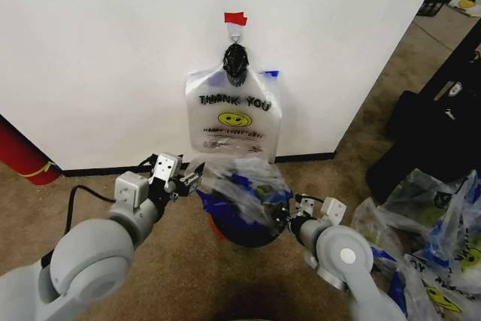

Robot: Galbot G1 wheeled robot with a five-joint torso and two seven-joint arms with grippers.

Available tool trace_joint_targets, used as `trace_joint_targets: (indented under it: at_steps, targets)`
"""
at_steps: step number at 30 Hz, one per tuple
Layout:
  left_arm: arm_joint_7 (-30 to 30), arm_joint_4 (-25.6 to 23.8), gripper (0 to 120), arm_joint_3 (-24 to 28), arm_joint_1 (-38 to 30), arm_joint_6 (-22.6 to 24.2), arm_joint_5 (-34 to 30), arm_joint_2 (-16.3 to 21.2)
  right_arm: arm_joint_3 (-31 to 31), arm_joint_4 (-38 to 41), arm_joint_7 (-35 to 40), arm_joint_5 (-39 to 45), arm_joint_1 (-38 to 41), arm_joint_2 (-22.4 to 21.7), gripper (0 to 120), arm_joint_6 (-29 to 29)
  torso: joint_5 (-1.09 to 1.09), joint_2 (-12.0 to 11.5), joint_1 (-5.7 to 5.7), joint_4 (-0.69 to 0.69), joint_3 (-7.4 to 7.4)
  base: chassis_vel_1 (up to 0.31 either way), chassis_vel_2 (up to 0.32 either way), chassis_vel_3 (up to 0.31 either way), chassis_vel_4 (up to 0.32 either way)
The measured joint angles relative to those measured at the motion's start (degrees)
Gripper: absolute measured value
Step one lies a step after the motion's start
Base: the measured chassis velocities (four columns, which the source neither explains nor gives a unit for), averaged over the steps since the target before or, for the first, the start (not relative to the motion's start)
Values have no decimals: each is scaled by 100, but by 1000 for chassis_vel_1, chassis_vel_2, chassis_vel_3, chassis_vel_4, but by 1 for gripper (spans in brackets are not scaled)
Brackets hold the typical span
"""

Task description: Pick up the garbage bag from the wall and place it over the trash bin.

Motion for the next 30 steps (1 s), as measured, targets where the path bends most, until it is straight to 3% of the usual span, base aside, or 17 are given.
trace_joint_targets:
  at_steps: [7,10,15,18,24,30]
  targets:
    - [-225,-90,99,-22,877,41,-924,-592,161,36,68,223,-41,106,0,74,2,0,0,1,0,0,0,0,0]
    - [-216,-90,100,-11,897,36,-1171,-704,162,42,80,232,-47,111,0,74,2,0,0,1,0,0,0,0,0]
    - [-75,-73,100,-57,752,-351,-1922,-908,185,100,91,232,-90,99,0,48,2,0,0,-1,0,0,0,0,0]
    - [-28,-44,100,-54,705,-414,-1971,-931,190,133,105,236,-94,96,0,43,2,0,0,0,0,0,0,0,0]
    - [116,126,90,10,554,-560,-1968,-969,170,291,143,259,-145,89,0,16,0,0,0,0,0,0,0,0,0]
    - [133,267,69,25,415,-546,-1968,-895,77,249,122,176,-166,123,0,16,2,0,0,-1,0,0,0,0,0]
